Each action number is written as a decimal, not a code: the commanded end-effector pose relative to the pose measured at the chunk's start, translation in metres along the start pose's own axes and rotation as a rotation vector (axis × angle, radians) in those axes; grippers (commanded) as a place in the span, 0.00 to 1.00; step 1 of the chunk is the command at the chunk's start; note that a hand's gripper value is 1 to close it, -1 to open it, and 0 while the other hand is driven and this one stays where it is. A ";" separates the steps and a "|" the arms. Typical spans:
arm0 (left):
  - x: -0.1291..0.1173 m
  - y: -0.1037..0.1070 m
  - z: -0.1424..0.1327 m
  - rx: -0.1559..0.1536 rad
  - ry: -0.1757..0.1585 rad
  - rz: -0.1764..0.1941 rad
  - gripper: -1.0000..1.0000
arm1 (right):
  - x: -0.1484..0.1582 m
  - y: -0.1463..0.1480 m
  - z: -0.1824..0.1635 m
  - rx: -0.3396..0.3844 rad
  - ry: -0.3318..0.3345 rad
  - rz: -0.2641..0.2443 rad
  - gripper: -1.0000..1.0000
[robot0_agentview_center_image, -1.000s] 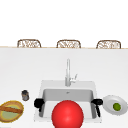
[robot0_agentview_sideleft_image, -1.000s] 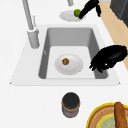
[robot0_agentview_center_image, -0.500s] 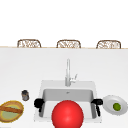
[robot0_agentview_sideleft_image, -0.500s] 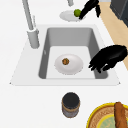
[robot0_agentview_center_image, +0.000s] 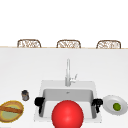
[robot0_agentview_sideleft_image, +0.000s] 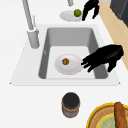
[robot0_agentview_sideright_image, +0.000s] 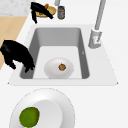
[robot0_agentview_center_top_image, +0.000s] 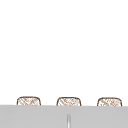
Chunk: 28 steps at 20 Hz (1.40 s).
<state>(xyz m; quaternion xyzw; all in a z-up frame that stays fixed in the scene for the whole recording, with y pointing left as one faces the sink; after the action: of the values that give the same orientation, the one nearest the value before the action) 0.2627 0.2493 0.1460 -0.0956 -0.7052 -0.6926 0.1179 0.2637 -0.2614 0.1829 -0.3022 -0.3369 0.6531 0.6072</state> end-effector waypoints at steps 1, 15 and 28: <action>-0.003 0.001 0.000 0.001 0.000 0.000 0.00 | 0.000 0.000 0.000 0.000 0.000 0.000 0.50; -0.003 0.044 0.044 -0.009 -0.023 0.036 0.00 | 0.000 0.000 0.000 -0.004 0.002 -0.005 0.50; -0.032 0.114 0.118 -0.008 -0.011 0.107 0.00 | 0.000 0.000 0.000 -0.004 0.002 -0.006 0.50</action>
<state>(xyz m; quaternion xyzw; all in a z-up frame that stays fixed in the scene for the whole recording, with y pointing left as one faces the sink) 0.3134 0.3556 0.2338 -0.1144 -0.7014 -0.6917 0.1287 0.2637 -0.2614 0.1826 -0.3032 -0.3385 0.6503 0.6088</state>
